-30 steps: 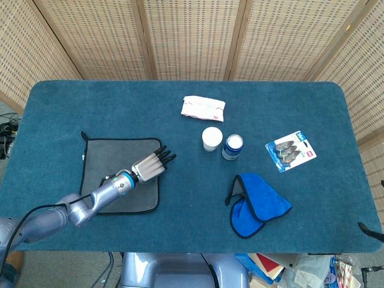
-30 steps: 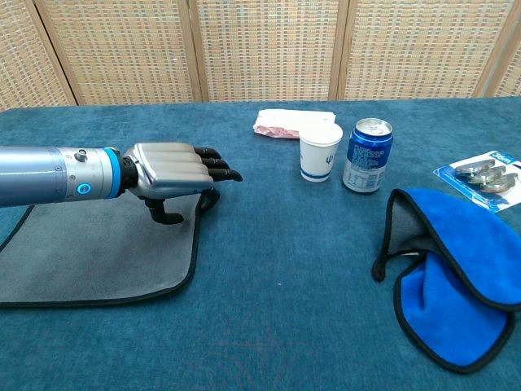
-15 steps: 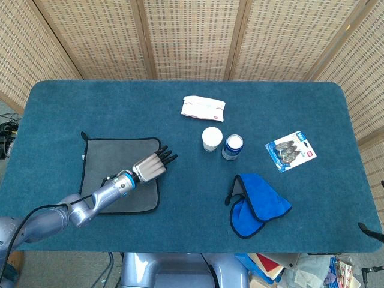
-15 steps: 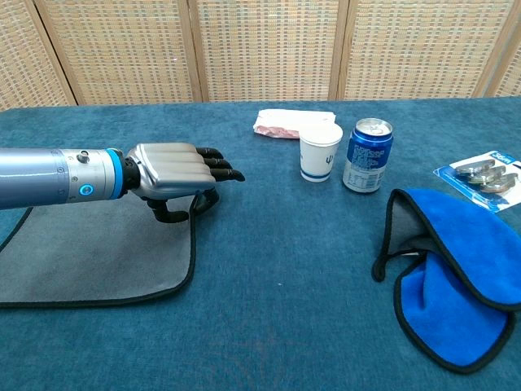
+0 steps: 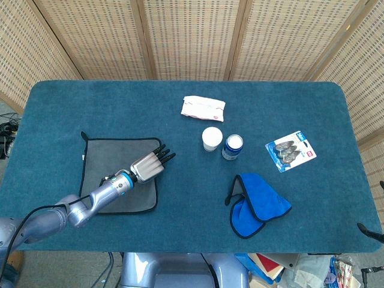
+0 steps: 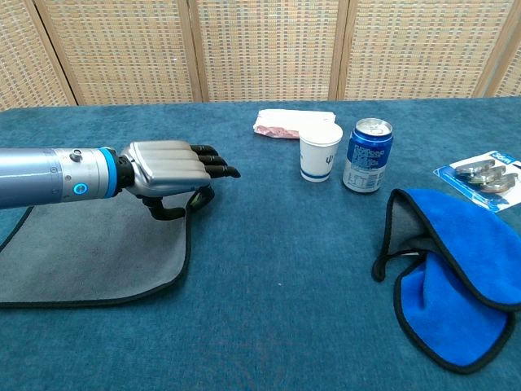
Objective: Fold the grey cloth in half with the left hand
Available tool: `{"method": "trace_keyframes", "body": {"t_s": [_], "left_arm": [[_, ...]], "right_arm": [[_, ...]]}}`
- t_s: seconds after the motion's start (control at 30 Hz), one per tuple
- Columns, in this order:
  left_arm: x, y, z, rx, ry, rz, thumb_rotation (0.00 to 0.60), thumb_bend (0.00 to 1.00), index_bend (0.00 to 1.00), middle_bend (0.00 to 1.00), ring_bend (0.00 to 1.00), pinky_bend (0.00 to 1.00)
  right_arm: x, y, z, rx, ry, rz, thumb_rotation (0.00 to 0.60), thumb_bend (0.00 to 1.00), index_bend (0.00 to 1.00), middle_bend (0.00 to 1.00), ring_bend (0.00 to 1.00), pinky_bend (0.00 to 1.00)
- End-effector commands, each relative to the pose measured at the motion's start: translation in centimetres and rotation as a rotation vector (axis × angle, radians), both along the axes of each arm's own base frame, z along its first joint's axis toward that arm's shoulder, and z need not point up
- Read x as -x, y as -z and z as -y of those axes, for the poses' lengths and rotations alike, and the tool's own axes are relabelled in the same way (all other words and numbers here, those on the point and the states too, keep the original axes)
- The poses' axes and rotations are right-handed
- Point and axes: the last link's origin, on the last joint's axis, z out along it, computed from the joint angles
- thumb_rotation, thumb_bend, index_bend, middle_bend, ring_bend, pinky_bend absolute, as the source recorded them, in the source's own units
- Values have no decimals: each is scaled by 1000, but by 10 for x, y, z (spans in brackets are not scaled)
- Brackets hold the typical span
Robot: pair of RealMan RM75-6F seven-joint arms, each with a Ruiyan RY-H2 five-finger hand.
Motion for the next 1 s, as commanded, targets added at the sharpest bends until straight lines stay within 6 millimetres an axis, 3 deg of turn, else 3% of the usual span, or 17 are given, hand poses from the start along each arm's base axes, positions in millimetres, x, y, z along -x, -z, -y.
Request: {"method": "trace_keyframes", "body": {"t_s": [0.03,0.73,1.0], "left_arm": [[5,-5,0,-6,-7,6,600,532,590,0,0,0],[86,-72,17,-88,-54,2,600,531,595,0,0,0],[122,-87,26,-103,-105,-12,600,531,595,0,0,0]], "right_arm": [[0,0,0,-1,0,0,600,0,0,0,0,0],[-6,4,-4,-17,-17,0,600,0,0,0,0,0],[-8,5,-5,-23,-26,0,600,0,0,0,0,0]]}}
